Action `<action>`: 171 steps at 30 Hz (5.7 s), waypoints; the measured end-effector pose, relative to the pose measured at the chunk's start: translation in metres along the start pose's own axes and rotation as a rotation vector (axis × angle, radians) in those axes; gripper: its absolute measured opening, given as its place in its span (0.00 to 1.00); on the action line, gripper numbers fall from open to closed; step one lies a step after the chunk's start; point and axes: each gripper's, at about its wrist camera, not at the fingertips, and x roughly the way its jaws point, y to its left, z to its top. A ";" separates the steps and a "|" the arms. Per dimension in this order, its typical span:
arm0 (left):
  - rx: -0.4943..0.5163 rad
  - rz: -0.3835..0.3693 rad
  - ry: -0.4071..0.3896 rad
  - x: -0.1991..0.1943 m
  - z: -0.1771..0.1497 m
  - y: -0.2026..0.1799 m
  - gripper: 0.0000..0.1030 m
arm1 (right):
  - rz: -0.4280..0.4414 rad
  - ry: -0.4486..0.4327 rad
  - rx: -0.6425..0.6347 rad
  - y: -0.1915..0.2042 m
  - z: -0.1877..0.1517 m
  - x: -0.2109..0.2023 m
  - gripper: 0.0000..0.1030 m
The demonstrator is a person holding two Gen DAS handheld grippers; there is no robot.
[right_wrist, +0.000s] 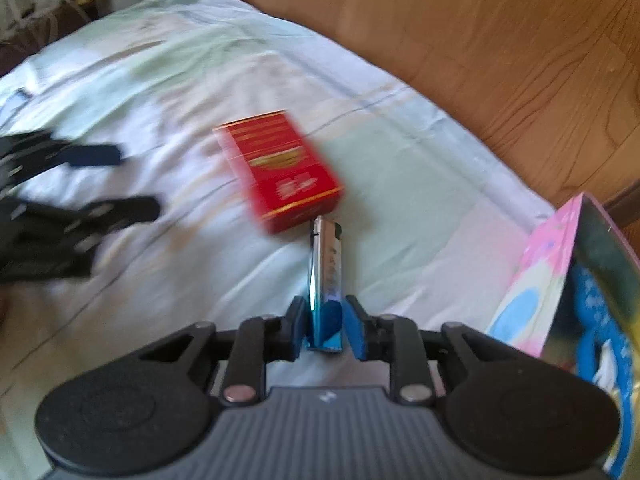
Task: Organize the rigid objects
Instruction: 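Lower the right gripper onto the blue lighter and close it, then carry the blue lighter into the pink tin and open the right gripper, then move both tools back above the red cigarette box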
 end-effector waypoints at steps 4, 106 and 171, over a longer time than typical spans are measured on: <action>-0.009 -0.011 0.002 -0.001 0.000 0.001 0.72 | 0.083 -0.058 0.021 0.029 -0.033 -0.024 0.15; 0.296 -0.250 0.029 -0.007 0.063 -0.227 0.53 | -0.169 -0.752 0.928 -0.080 -0.226 -0.104 0.38; 0.062 0.081 0.023 0.021 0.024 -0.006 0.63 | -0.073 -0.492 0.507 0.035 -0.072 -0.030 0.50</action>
